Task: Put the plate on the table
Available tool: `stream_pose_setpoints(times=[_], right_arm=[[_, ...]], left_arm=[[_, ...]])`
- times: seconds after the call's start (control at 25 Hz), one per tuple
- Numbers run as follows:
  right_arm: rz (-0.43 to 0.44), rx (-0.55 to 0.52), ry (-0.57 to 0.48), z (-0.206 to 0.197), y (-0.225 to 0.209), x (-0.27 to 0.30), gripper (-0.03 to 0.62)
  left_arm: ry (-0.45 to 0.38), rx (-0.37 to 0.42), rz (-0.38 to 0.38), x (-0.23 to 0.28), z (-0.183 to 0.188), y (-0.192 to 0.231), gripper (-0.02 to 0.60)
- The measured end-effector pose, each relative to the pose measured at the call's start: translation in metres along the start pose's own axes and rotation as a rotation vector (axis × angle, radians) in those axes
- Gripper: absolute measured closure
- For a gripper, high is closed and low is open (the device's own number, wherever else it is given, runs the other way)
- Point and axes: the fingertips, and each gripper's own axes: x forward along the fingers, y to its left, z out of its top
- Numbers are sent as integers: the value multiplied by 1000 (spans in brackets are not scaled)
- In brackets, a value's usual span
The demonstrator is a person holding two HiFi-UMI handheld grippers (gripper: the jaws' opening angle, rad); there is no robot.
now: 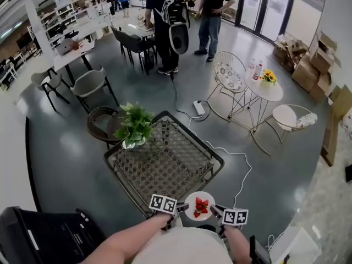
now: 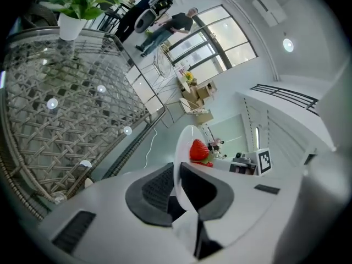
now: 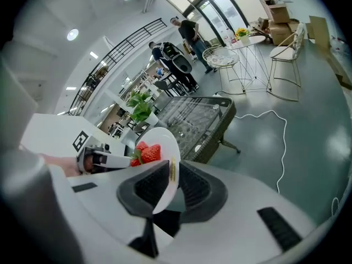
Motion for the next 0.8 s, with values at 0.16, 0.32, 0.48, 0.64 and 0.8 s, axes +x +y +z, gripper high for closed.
stream_pose_setpoints(times=[0.16, 0.32, 0.48, 0.64, 0.8], right_arm=[[49, -73, 57, 9, 18, 23, 537], [96, -183, 82, 42, 39, 54, 537], [136, -250, 170, 49, 52, 69, 537], [194, -294, 221, 69, 65, 87, 537], [237, -319, 258, 96, 73, 106, 537]], left_arm=[[-78, -62, 19, -22, 2, 18, 552], [-175, -89, 52, -44, 27, 35, 552], [-254, -163, 71, -59, 28, 36, 552], [-331, -215, 93, -70, 41, 42, 552], [-399, -227, 121, -79, 67, 47, 552]])
